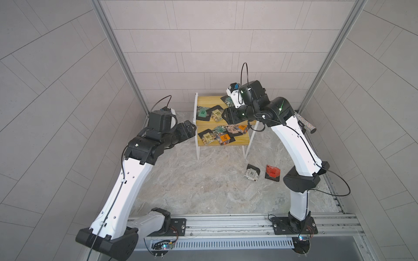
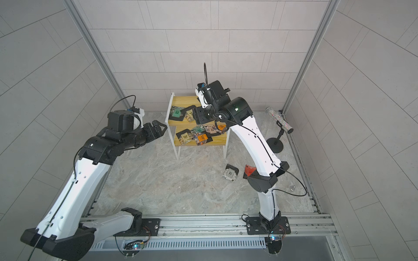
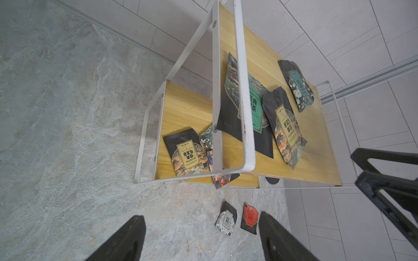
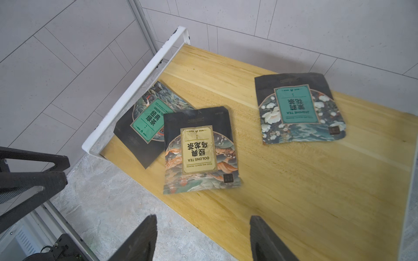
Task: Remove the tea bags from the shelf
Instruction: Pick up the tea bag from the shelf.
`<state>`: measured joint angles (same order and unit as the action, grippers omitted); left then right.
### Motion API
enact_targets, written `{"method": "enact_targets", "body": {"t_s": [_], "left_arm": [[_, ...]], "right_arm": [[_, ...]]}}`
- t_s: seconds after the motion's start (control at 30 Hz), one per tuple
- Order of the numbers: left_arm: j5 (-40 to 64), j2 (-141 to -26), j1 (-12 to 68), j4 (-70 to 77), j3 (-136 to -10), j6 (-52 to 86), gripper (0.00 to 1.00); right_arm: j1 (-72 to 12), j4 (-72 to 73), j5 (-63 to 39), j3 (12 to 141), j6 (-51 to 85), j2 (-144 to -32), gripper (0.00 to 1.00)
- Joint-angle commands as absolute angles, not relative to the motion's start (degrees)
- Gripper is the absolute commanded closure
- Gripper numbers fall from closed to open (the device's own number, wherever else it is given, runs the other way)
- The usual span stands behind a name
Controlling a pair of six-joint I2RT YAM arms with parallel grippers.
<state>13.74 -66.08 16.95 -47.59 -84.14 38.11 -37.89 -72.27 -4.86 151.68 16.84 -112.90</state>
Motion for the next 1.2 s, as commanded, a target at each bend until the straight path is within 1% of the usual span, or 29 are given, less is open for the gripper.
{"method": "enact_targets", "body": {"t_s": [0.0,0.17,0.5,0.83,1.17], "left_arm": [[15.3,-65.4,16.5,-45.6,-82.5,38.9,0.14],[15.8,-65.2,16.3,-45.3,-81.3,39.0,0.14],[16.3,-64.0,16.2,-44.9,-79.2,39.1,0.14],[16.6,-63.0,15.7,-44.6,-77.3,39.4,0.14],[17.1,-62.9,15.6,-43.7,-76.3,39.8,0.14]], "right_arm": [[-38.1,-71.8,-4.7,153.0,16.2,-114.1,0.29],[-38.2,-68.8,-6.0,153.4,15.2,-115.8,0.28],[-38.8,-64.5,-5.7,154.5,13.7,-119.0,0.29],[-39.6,-64.8,-4.7,156.0,13.0,-122.1,0.3],[-40.1,-68.9,1.0,153.9,10.3,-122.1,0.31]]}}
